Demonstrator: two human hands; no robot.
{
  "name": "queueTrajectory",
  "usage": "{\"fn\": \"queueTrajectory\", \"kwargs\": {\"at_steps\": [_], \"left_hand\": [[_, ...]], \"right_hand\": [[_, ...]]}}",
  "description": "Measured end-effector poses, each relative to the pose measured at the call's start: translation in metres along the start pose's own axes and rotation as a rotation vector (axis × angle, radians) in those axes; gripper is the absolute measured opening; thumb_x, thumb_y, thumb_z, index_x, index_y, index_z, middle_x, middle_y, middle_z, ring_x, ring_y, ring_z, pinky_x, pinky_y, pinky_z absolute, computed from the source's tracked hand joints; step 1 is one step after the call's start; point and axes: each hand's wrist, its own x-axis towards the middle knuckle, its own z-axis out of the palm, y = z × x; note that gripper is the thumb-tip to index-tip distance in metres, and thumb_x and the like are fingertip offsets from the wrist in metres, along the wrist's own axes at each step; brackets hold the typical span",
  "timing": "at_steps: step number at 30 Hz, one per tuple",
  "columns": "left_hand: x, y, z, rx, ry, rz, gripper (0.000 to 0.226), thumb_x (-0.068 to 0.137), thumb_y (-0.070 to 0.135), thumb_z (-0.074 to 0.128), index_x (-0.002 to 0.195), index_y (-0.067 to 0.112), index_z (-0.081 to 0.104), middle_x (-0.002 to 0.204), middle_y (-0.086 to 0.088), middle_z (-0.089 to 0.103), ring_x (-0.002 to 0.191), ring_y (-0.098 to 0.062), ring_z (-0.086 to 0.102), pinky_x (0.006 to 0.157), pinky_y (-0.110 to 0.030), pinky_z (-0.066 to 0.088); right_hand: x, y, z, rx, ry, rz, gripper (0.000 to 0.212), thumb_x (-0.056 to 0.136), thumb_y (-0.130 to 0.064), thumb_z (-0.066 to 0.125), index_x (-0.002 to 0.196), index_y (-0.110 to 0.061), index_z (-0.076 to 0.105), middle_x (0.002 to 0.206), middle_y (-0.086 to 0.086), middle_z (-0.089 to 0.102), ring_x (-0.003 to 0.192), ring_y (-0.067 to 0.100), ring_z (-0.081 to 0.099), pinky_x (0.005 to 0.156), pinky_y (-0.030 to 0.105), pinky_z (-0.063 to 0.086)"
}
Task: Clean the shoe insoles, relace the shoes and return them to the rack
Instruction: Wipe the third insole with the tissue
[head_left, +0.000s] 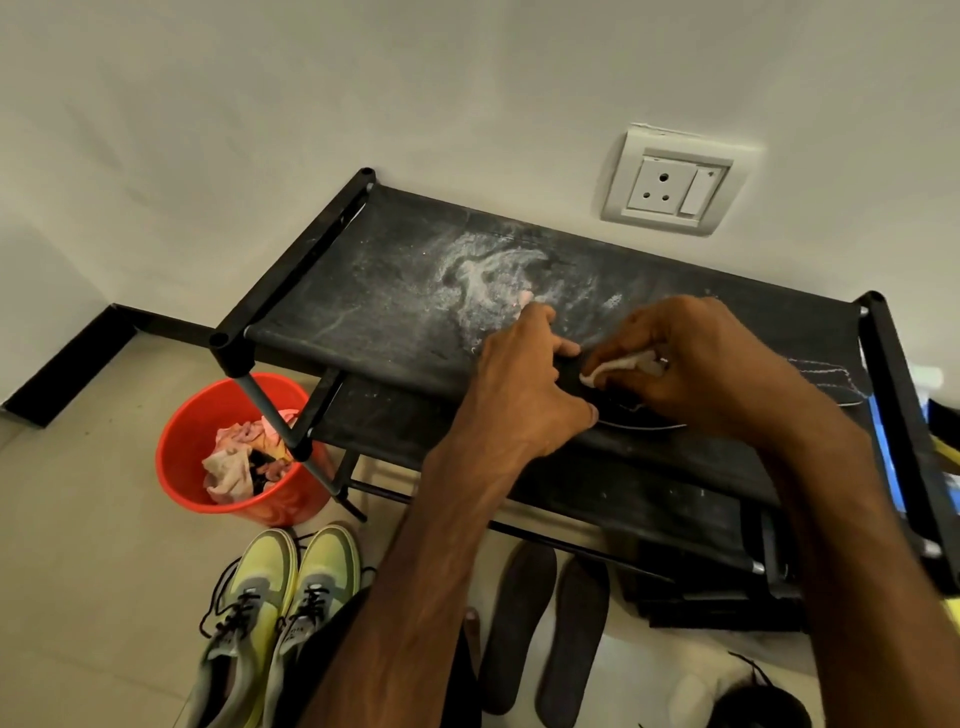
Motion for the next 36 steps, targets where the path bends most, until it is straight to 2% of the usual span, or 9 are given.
{"fn": "queueTrajectory", "kwargs": {"at_steps": [5,8,12,14,20,25,29,32,36], "left_hand": [[0.000,0.001,-0.001,-0.011,-0.008,0.003,0.104,0.067,0.019,0.093,0.152,0.018,0.034,0.130,0.011,0.063,0.106,-0.007,0.060,0.084,-0.016,0.048],[0.000,0.001,-0.001,-0.017,-0.007,0.001,0.101,0.068,0.018,0.093,0.151,0.019,0.036,0.130,0.011,0.064,0.103,-0.006,0.061,0.080,-0.013,0.047],[0.000,0.001,-0.001,-0.009,-0.008,-0.001,0.097,0.069,0.019,0.092,0.150,0.019,0.038,0.133,0.012,0.063,0.101,-0.004,0.061,0.075,-0.010,0.045],[0.001,0.001,-0.001,-0.011,-0.009,-0.004,0.097,0.070,0.019,0.092,0.150,0.019,0.038,0.133,0.011,0.063,0.102,-0.004,0.060,0.074,-0.010,0.045],[0.000,0.001,-0.001,-0.006,-0.007,-0.002,0.097,0.069,0.020,0.093,0.149,0.020,0.038,0.131,0.012,0.063,0.102,-0.005,0.060,0.074,-0.012,0.045],[0.000,0.001,-0.001,-0.005,-0.001,-0.005,0.098,0.067,0.020,0.093,0.149,0.019,0.039,0.130,0.014,0.063,0.100,-0.004,0.060,0.075,-0.011,0.044],[-0.001,0.002,-0.001,-0.005,-0.006,-0.001,0.094,0.069,0.020,0.092,0.148,0.019,0.041,0.133,0.012,0.063,0.101,-0.004,0.060,0.077,-0.011,0.046],[-0.002,0.002,-0.003,0.003,-0.011,0.000,0.091,0.070,0.020,0.092,0.147,0.019,0.042,0.133,0.011,0.063,0.102,-0.004,0.061,0.076,-0.011,0.046],[-0.002,0.001,-0.004,0.004,-0.005,0.005,0.092,0.071,0.020,0.092,0.148,0.019,0.042,0.133,0.011,0.063,0.103,-0.004,0.061,0.078,-0.012,0.047]], "right_hand": [[-0.008,-0.002,-0.013,0.043,-0.150,0.004,0.019,0.083,-0.024,0.080,0.091,-0.041,0.081,0.094,-0.021,0.076,0.089,0.000,0.070,0.081,0.033,0.062],[-0.003,0.002,-0.003,-0.009,-0.015,0.041,0.017,0.078,-0.040,0.075,0.092,-0.050,0.077,0.094,-0.019,0.075,0.086,0.006,0.069,0.078,0.041,0.061],[0.007,0.008,0.015,-0.069,0.229,0.067,0.016,0.085,-0.032,0.079,0.098,-0.042,0.079,0.098,-0.013,0.074,0.087,0.012,0.066,0.076,0.046,0.059],[0.009,0.010,0.017,-0.052,0.247,0.064,0.017,0.086,-0.029,0.079,0.098,-0.040,0.080,0.099,-0.013,0.075,0.087,0.012,0.067,0.077,0.046,0.059],[0.000,0.006,-0.002,0.056,-0.019,0.004,0.019,0.085,-0.025,0.079,0.094,-0.042,0.081,0.094,-0.019,0.075,0.087,0.002,0.068,0.079,0.037,0.061],[-0.012,0.005,-0.016,0.119,-0.204,-0.001,0.013,0.081,-0.031,0.079,0.090,-0.039,0.082,0.093,-0.017,0.077,0.090,0.004,0.071,0.081,0.036,0.061],[0.000,0.009,0.001,0.041,0.017,0.036,0.018,0.078,-0.045,0.072,0.094,-0.045,0.078,0.094,-0.017,0.076,0.086,0.007,0.069,0.077,0.042,0.061],[0.012,0.011,0.017,-0.060,0.248,0.083,0.015,0.085,-0.033,0.076,0.097,-0.041,0.079,0.095,-0.010,0.076,0.084,0.014,0.067,0.075,0.047,0.060],[0.022,0.012,0.018,-0.053,0.212,0.100,0.015,0.087,-0.029,0.077,0.098,-0.038,0.080,0.100,-0.009,0.077,0.088,0.015,0.069,0.078,0.047,0.060]]}}
